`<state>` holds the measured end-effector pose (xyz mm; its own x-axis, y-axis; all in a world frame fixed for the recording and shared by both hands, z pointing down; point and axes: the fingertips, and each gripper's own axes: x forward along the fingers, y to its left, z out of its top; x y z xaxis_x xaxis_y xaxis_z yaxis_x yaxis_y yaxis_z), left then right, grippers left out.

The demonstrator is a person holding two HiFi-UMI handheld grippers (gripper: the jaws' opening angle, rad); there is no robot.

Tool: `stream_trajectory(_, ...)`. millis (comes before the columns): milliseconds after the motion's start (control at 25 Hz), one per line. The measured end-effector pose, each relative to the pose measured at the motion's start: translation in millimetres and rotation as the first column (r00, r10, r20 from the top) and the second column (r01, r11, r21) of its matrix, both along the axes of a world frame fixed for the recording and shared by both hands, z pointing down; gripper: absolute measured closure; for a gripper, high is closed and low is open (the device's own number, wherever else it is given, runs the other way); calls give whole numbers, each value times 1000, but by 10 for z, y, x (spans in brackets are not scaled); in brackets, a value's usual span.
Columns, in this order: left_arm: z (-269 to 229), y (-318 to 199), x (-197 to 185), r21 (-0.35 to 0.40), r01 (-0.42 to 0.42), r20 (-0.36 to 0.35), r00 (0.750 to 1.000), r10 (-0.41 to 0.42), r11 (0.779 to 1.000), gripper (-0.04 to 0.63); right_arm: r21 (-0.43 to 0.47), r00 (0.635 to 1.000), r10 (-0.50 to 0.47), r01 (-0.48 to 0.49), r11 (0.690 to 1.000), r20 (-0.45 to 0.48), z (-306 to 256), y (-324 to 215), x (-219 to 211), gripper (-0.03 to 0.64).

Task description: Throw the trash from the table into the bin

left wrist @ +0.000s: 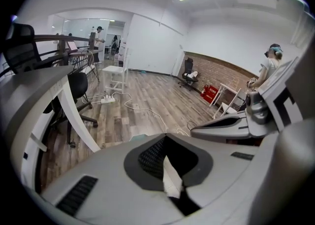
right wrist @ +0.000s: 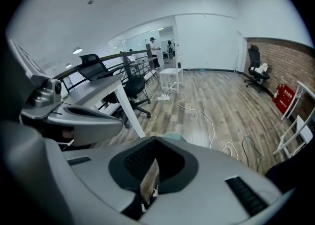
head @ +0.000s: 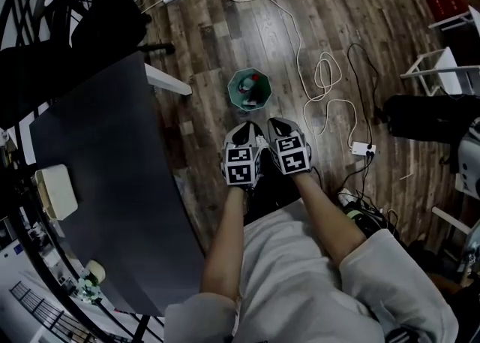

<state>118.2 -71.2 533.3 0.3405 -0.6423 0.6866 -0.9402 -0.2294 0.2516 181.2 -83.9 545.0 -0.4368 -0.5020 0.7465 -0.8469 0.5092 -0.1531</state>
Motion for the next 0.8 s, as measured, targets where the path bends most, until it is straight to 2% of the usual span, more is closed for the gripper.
stream_trajectory(320,-97,-41,10,25,-11,4,1000,11,1000,568,3,1000,2,-2,1000,-12,-66,31,61,609)
stream_trajectory(800,-43,-50,-118,19,-1,6,1000,1,1000,568,1,999,-24,24,1000,-31,-37,55,20,609)
